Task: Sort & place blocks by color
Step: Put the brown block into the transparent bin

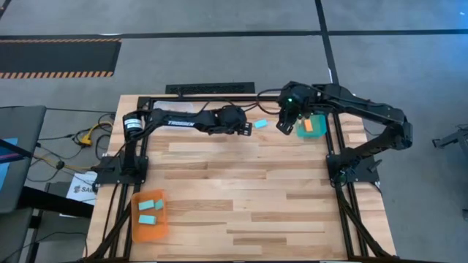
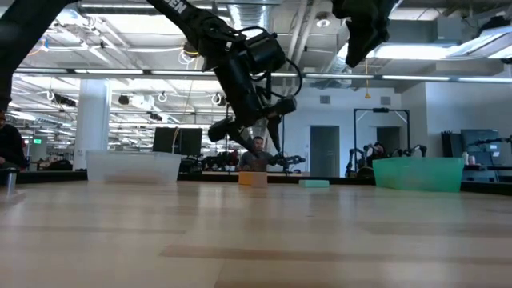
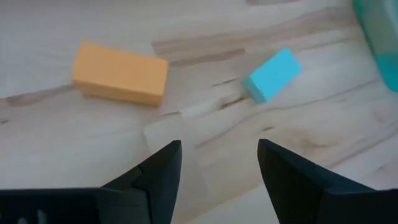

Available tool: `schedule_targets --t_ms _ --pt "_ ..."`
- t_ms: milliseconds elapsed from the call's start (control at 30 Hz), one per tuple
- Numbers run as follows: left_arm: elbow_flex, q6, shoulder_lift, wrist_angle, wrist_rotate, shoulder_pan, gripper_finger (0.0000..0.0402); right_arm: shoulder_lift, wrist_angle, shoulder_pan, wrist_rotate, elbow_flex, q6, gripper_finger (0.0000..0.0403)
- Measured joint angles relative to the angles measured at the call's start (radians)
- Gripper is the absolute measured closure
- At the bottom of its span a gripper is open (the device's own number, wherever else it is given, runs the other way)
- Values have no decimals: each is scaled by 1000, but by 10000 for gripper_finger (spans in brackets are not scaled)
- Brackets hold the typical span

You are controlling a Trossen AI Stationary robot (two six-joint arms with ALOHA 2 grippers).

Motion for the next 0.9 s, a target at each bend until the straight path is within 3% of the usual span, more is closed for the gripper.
schedule_targets --t_ms 233,600,900 --pt "0 -8 -4 4 32 44 203 0 10 -29 -15 0 -59 240" --pt "0 41 -4 2 280 115 203 0 46 -69 -67 0 -82 240" --pt "6 171 -5 -26 404 129 203 0 68 -73 -67 0 -35 240"
